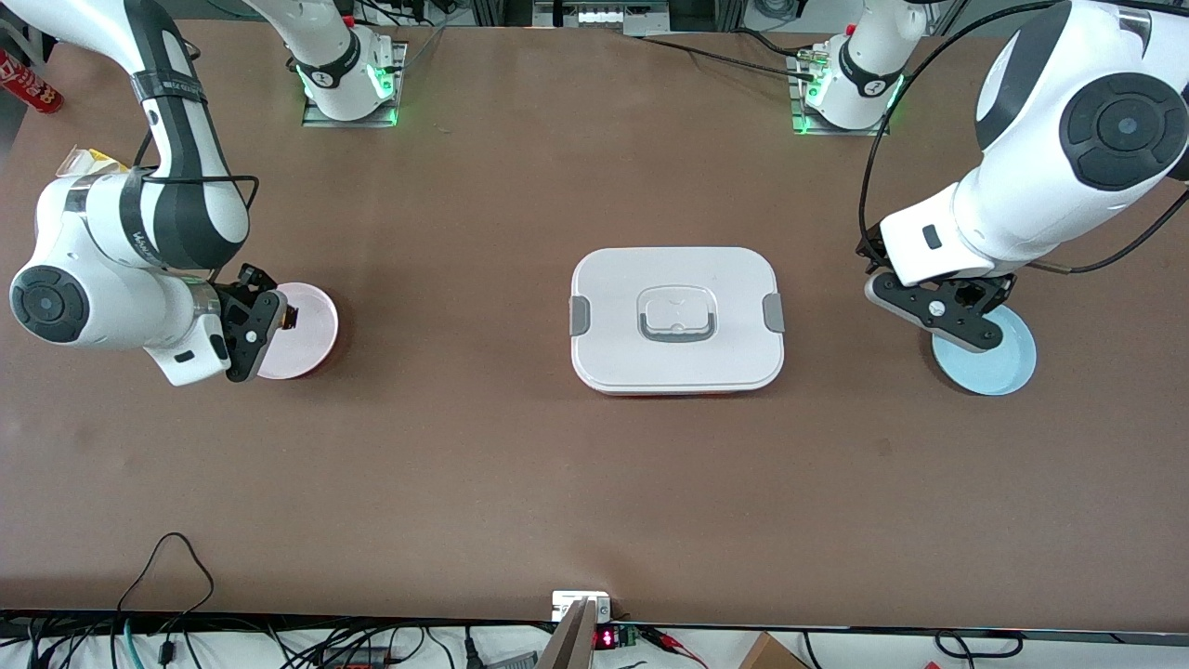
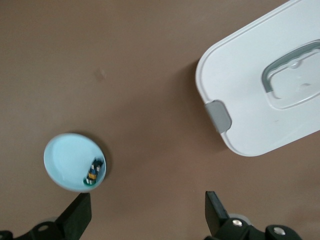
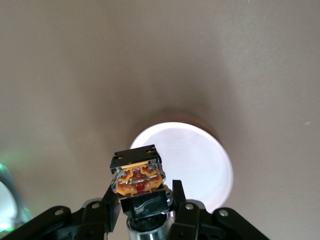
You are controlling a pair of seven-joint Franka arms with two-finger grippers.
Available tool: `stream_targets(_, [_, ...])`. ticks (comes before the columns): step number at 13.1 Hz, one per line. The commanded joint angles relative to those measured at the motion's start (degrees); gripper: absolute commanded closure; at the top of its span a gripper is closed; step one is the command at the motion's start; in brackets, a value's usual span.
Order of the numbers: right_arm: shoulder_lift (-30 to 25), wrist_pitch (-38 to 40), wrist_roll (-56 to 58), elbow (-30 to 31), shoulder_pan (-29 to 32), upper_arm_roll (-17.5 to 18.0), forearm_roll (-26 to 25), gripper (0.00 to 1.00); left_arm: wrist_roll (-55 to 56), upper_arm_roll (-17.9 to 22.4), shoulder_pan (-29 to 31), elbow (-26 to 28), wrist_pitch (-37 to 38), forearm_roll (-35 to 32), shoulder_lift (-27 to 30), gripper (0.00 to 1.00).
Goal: Transfer orange switch to right arm and place
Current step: 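Lower the switch with the right gripper onto the pink plate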
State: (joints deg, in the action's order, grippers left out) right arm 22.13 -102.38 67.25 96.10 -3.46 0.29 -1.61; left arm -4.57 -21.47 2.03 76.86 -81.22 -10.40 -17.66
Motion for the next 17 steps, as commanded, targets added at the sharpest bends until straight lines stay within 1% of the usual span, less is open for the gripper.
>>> stream_targets(1, [-1.2, -6.2, 8.1, 4.2, 0.0, 0.2, -3.6, 0.77, 6.3, 2.1, 0.6, 0.5, 4.3, 0.1, 3.0, 0.0])
stream_targets(3, [-1.2, -10.9, 11.6, 7.2, 0.6, 0.2, -5.1, 0.77, 10.3, 6.9, 0.5, 4.0, 3.4, 3.2, 6.2, 0.0])
stream_targets(4, [-1.2, -12.7, 12.5, 8.5, 1.0, 0.2, -6.1, 0.77, 11.5, 10.3, -0.1, 6.2, 1.1, 5.3, 8.2, 0.0])
stream_targets(5, [-1.3, -14.4, 13.1, 9.6, 1.0, 0.2, -7.1, 0.77, 11.8, 12.8, -0.4, 10.7, -3.0, 7.0, 11.3, 0.0])
stream_targets(6, [-1.3, -15.5, 13.5, 10.6, 1.0, 0.2, -7.6, 0.77, 11.4, 14.8, -0.8, 17.8, -8.8, 8.2, 16.1, 0.0])
stream_targets(7, [-1.3, -16.3, 13.8, 11.6, 1.1, 0.2, -7.8, 0.77, 11.3, 15.1, -0.9, 22.7, -12.7, 8.2, 19.3, 0.0])
stream_targets(8, [-1.2, -17.7, 14.8, 12.5, 1.7, 0.2, -7.8, 0.77, 11.9, 15.1, -1.0, 24.0, -13.6, 8.2, 20.7, 0.0])
stream_targets(10, [-1.2, -20.6, 16.2, 14.9, 2.7, 0.2, -7.8, 0.77, 11.3, 15.1, -0.4, 23.3, -13.6, 7.9, 20.1, 0.0])
stream_targets(12, [-1.2, -22.1, 15.5, 17.0, 3.1, 0.1, -7.4, 0.77, 11.3, 15.1, -0.3, 20.6, -13.3, 8.0, 18.1, 0.0])
stream_targets(17, [-0.7, -30.1, 15.3, 23.1, 5.2, 0.1, -6.7, 0.77, 11.1, 15.0, -0.3, 19.9, -13.4, 8.2, 17.8, 0.0])
